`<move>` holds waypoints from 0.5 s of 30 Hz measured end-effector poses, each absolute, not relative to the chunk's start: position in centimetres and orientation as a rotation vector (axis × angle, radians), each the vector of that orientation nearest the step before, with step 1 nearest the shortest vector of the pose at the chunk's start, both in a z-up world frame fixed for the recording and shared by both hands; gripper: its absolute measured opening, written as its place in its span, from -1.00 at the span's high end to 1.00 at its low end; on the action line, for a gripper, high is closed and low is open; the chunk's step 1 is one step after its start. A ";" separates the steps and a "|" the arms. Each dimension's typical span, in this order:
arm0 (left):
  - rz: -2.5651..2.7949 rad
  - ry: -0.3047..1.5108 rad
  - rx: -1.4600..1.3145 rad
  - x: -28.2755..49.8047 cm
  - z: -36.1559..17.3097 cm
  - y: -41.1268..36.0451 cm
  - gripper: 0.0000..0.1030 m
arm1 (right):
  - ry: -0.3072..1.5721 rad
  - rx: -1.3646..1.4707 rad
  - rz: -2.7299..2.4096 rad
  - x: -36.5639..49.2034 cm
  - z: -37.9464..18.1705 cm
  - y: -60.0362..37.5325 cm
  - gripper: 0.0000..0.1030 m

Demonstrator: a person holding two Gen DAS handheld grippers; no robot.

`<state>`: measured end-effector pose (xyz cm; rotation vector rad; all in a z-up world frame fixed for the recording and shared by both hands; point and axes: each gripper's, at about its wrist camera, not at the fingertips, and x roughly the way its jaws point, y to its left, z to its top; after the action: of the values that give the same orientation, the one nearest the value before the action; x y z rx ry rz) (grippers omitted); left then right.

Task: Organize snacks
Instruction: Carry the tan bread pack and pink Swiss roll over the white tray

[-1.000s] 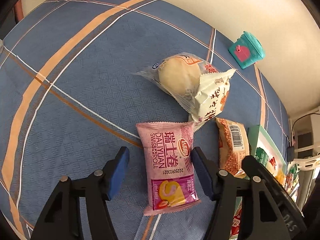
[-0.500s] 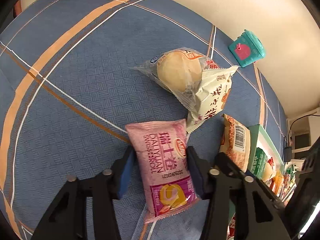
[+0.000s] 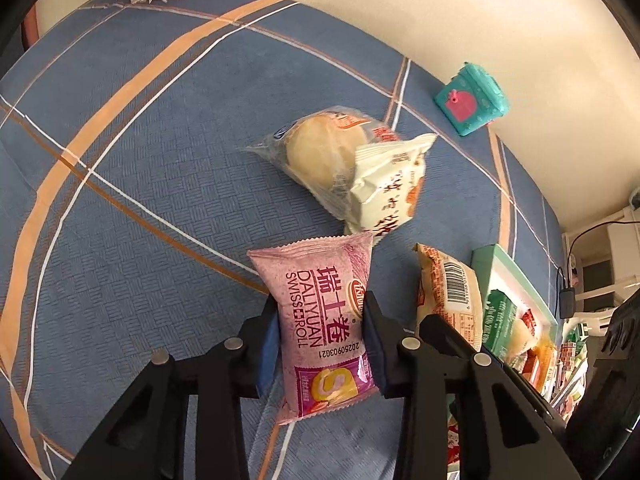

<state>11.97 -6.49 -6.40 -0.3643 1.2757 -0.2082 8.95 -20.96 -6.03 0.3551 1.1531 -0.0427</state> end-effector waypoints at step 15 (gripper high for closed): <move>-0.246 1.166 -0.334 9.6 -1.5 -6.1 0.25 | 1.076 0.394 -0.027 6.3 -2.1 -22.0 0.20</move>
<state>9.63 -6.07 -1.52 -0.3341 1.1665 -0.2462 6.33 -21.97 -2.11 0.3936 1.0756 -0.0274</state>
